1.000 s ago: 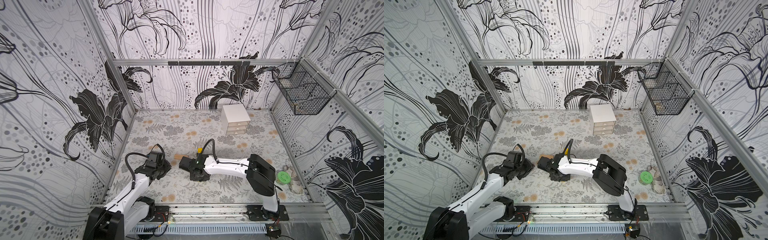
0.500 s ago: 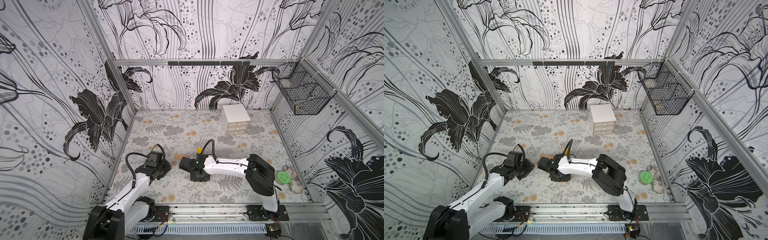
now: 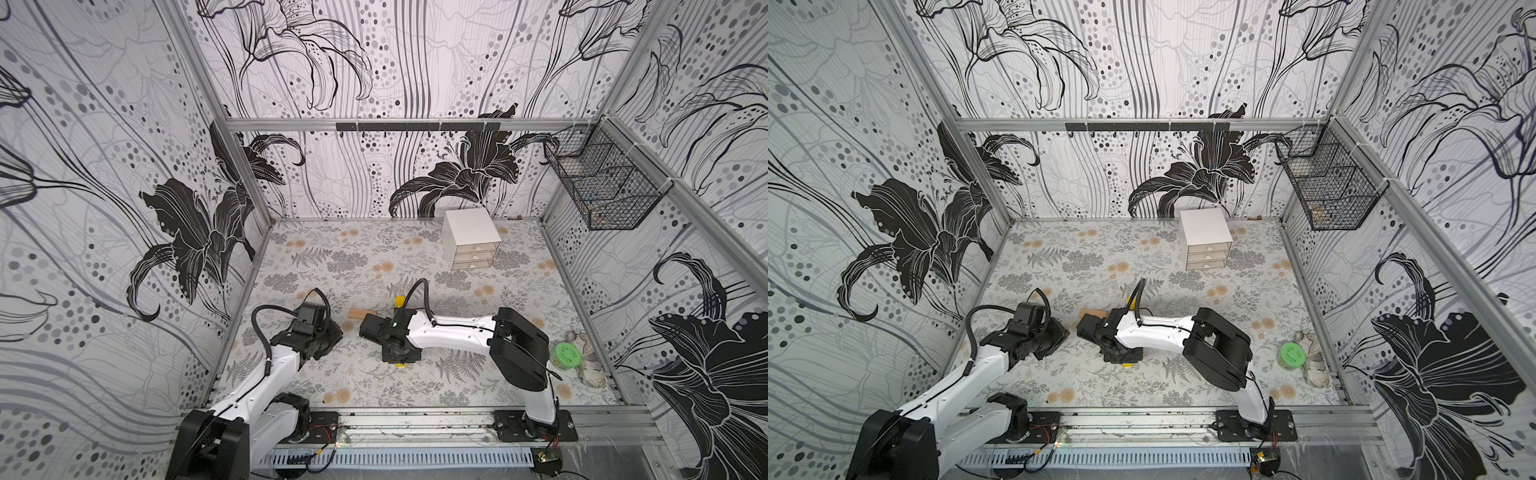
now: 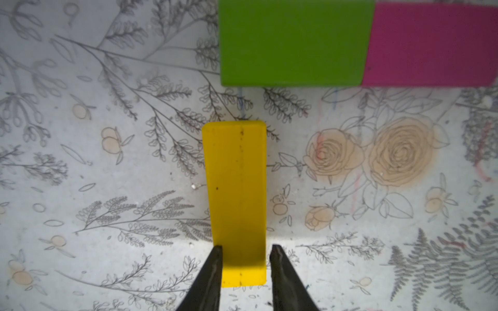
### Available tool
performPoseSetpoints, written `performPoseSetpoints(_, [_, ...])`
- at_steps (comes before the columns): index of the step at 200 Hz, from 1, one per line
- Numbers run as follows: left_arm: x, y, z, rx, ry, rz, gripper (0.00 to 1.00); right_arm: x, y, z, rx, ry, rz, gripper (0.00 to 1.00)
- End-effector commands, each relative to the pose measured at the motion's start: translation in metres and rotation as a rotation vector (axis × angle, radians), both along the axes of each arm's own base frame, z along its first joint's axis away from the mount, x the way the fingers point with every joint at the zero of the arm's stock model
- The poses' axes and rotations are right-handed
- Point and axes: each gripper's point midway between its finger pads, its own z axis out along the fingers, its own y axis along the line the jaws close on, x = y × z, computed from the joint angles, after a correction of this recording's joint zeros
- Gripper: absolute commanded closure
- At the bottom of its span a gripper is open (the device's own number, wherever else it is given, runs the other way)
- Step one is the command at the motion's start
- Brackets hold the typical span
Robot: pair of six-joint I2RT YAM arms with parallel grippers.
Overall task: Assemble the letter h with building blocks
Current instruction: Assemble the building block at the center of the board.
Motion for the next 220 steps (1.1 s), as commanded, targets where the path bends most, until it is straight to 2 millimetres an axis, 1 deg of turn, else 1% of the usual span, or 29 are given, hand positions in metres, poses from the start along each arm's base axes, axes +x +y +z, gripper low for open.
performPoseSetpoints(1, [0.007, -0.002, 0.006, 0.005, -0.031, -0.015, 0.71, 0.0, -0.014, -0.008, -0.06, 0.014, -0.012, 0.68])
performPoseSetpoints(51, [0.006, -0.002, 0.006, 0.007, -0.03, -0.019, 0.71, 0.003, -0.014, -0.008, -0.059, 0.01, -0.023, 0.69])
performPoseSetpoints(61, [0.007, -0.002, 0.006, 0.009, -0.032, -0.02, 0.71, 0.004, -0.013, -0.008, -0.057, 0.008, -0.019, 0.63])
performPoseSetpoints(78, [0.006, -0.001, 0.006, 0.01, -0.033, -0.019, 0.71, 0.005, -0.008, -0.005, -0.044, -0.005, -0.002, 0.46])
performPoseSetpoints(89, [0.006, -0.001, 0.007, 0.01, -0.034, -0.02, 0.71, 0.005, -0.006, -0.001, -0.038, -0.017, 0.007, 0.42])
performPoseSetpoints(101, [0.007, -0.002, 0.007, 0.009, -0.036, -0.021, 0.71, 0.005, -0.004, 0.003, -0.038, -0.023, 0.014, 0.41])
performPoseSetpoints(127, [0.007, -0.001, 0.007, 0.009, -0.036, -0.019, 0.71, 0.004, -0.003, 0.001, -0.037, -0.017, 0.017, 0.42])
performPoseSetpoints(153, [0.006, -0.001, 0.006, 0.01, -0.033, -0.02, 0.71, 0.001, 0.0, -0.009, -0.036, 0.007, 0.013, 0.53])
performPoseSetpoints(184, [0.005, -0.001, 0.006, 0.011, -0.036, -0.02, 0.71, 0.0, -0.002, -0.016, -0.042, 0.02, 0.003, 0.58])
performPoseSetpoints(210, [0.006, -0.001, 0.007, 0.014, -0.036, -0.021, 0.71, 0.002, -0.007, -0.014, -0.052, 0.012, -0.007, 0.64])
performPoseSetpoints(220, [0.006, -0.001, 0.006, 0.014, -0.035, -0.021, 0.71, 0.003, -0.008, -0.013, -0.05, 0.01, -0.008, 0.65])
